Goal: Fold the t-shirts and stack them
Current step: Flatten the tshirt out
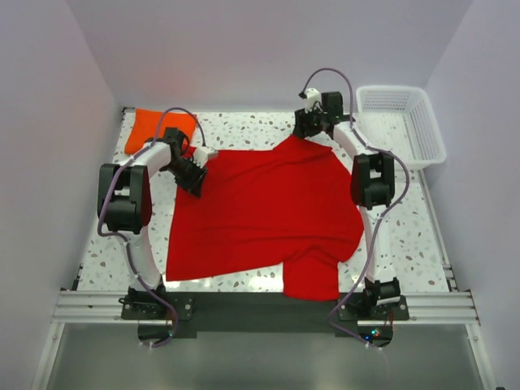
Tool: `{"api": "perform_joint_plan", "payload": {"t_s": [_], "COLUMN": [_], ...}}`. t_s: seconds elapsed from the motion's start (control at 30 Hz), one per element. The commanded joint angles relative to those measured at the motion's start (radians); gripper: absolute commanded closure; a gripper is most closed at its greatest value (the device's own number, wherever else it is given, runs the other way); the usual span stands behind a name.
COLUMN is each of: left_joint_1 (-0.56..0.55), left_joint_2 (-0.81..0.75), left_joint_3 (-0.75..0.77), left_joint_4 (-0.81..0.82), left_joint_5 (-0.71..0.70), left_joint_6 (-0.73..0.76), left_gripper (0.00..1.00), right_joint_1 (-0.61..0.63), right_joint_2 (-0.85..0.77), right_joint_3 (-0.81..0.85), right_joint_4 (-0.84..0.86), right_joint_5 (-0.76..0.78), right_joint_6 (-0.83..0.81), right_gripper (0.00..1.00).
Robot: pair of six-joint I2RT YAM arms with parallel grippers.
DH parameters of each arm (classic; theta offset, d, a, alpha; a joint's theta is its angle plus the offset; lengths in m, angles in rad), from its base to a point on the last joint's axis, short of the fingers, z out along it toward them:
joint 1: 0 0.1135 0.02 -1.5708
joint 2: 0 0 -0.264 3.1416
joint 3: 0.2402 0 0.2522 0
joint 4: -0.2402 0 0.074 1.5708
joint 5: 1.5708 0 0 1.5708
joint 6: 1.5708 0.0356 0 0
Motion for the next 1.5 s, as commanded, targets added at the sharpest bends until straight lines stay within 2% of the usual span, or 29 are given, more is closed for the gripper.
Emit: {"api": "perform_joint_plan", "payload": {"t_s": [0.0, 0.2, 0.3, 0.33, 0.37, 0.47, 0.5, 0.63, 0.97, 1.03, 1.07, 1.1, 1.17, 1.3, 1.47], "left_joint_1": [-0.013, -0.011, -0.011, -0.011, -0.011, -0.011, -0.011, -0.011, -0.007, -0.007, -0.007, -0.007, -0.004, 0.013, 0.030], "left_joint_2": [0.031, 0.029, 0.032, 0.032, 0.034, 0.037, 0.037, 0.043, 0.022, 0.014, 0.008, 0.003, -0.011, -0.052, -0.067], "left_joint_3": [-0.033, -0.036, -0.039, -0.040, -0.040, -0.042, -0.042, -0.043, -0.013, -0.010, -0.007, -0.004, 0.007, 0.023, 0.076], "left_joint_4": [-0.049, -0.047, -0.045, -0.044, -0.039, -0.035, -0.035, -0.027, 0.025, 0.045, 0.047, 0.048, 0.050, 0.079, 0.137], "left_joint_5": [-0.034, -0.038, -0.043, -0.044, -0.044, -0.041, -0.040, -0.040, 0.011, 0.020, 0.029, 0.032, 0.037, 0.072, 0.042], "left_joint_6": [0.011, 0.022, 0.032, 0.032, 0.034, 0.037, 0.036, 0.034, -0.030, -0.046, -0.047, -0.047, -0.050, -0.102, -0.208], "left_gripper": [0.63, 0.62, 0.62, 0.62, 0.62, 0.62, 0.62, 0.62, 0.59, 0.59, 0.58, 0.57, 0.57, 0.57, 0.58], "right_joint_1": [0.018, 0.031, 0.031, 0.030, 0.024, 0.002, -0.004, -0.036, -0.033, -0.033, -0.033, -0.032, -0.030, -0.035, -0.041], "right_joint_2": [0.027, 0.047, 0.036, 0.030, 0.022, -0.007, -0.014, 0.028, 0.171, 0.194, 0.206, 0.206, 0.184, 0.018, -0.132], "right_joint_3": [0.013, 0.008, -0.004, -0.005, -0.009, -0.016, -0.021, 0.022, 0.128, 0.154, 0.178, 0.188, 0.164, 0.010, -0.127], "right_joint_4": [0.061, 0.012, -0.006, -0.007, 0.007, 0.094, 0.131, 0.286, 0.556, 0.584, 0.592, 0.586, 0.553, 0.538, 0.333], "right_joint_5": [-0.031, 0.001, 0.007, 0.010, 0.016, 0.074, 0.135, 0.236, 0.250, 0.216, 0.182, 0.162, 0.165, 0.190, 0.145], "right_joint_6": [0.025, -0.025, -0.050, -0.056, -0.062, -0.062, -0.056, -0.032, -0.084, -0.073, -0.055, -0.047, -0.059, -0.087, -0.131], "right_gripper": [0.46, 0.46, 0.76, 0.94, 1.00, 1.00, 1.00, 1.00, 1.00, 0.84, 0.57, 0.44, 0.31, 0.30, 0.38]}}
